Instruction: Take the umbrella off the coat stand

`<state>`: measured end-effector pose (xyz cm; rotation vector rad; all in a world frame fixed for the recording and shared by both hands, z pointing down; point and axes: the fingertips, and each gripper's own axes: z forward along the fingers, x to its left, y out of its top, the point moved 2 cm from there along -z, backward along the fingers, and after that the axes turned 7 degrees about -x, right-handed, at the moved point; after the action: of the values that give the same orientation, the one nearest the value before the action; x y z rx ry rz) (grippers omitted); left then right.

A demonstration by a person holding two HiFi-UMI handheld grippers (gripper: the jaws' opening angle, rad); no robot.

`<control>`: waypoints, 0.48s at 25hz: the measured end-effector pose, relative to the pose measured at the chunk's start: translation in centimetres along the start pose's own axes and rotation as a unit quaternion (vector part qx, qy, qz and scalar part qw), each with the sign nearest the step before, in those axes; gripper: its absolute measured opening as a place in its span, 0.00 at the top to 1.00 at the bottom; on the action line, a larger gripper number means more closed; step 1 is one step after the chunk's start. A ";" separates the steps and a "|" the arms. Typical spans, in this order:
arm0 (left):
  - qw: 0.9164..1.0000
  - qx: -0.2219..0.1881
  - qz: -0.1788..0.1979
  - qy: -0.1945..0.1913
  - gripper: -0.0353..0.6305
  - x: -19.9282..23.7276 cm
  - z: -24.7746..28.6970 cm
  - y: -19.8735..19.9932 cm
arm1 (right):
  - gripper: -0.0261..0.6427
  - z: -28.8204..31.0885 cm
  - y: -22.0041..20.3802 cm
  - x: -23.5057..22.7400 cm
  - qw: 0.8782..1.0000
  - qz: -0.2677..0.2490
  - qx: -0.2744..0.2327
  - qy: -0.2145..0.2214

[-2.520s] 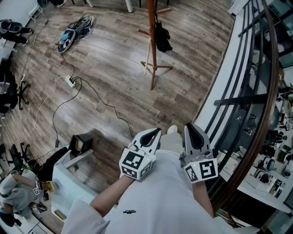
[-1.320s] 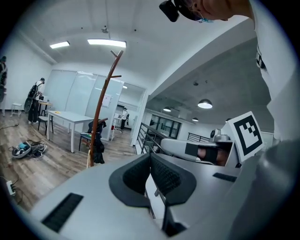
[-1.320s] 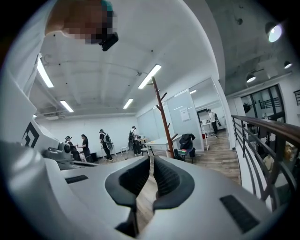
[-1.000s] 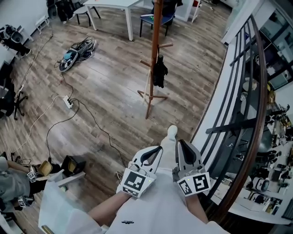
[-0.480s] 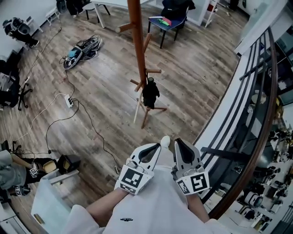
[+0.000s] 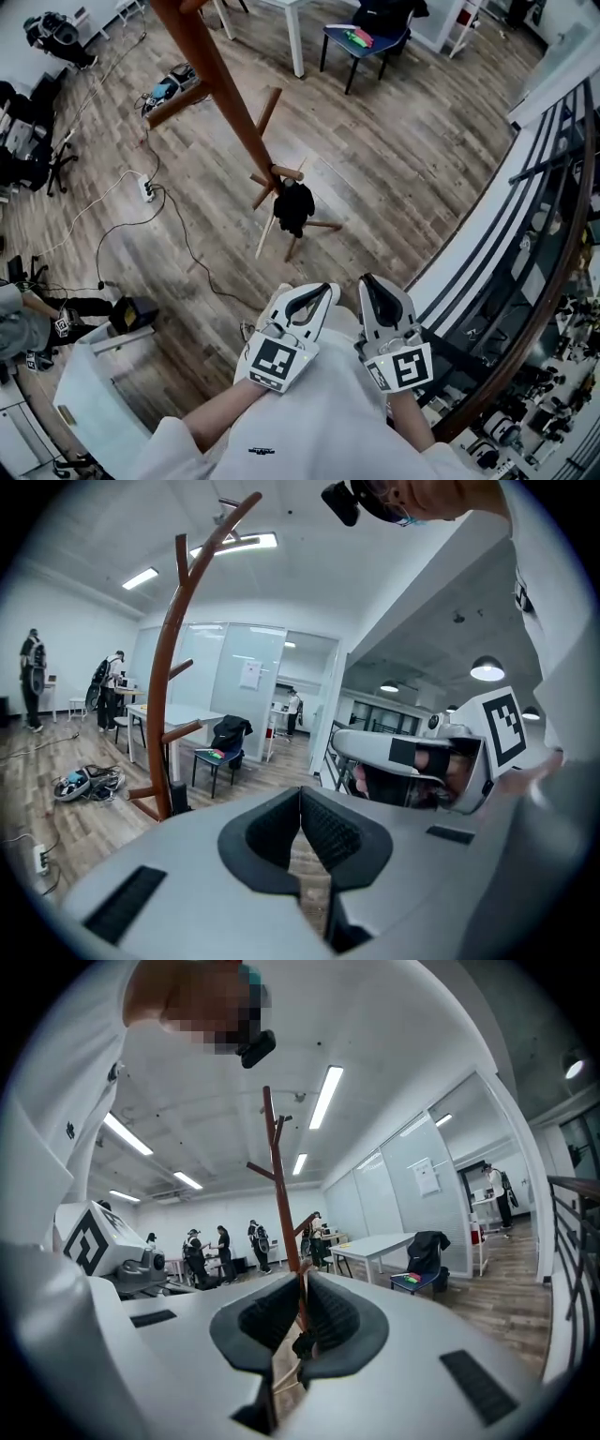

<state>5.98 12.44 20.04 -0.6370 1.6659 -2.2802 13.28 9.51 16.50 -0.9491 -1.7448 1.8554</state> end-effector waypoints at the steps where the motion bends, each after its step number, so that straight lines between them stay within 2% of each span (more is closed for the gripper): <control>1: 1.000 0.002 -0.001 0.006 0.91 0.3 0.8 -0.2 | 0.89 0.5 -0.3 -0.8 1.000 0.000 0.002 0.003; 8: 0.999 -0.020 -0.004 0.041 0.91 2.2 4.2 -0.8 | 0.89 3.1 -1.3 -4.1 1.000 0.001 0.009 0.018; 12: 0.999 0.004 -0.004 0.053 0.91 2.9 4.8 -1.7 | 0.89 4.0 -2.1 -4.8 1.000 0.005 0.012 0.027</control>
<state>5.91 7.66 23.42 -0.5300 1.7023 -2.3624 13.40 3.57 19.39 -0.9908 -1.6866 1.8351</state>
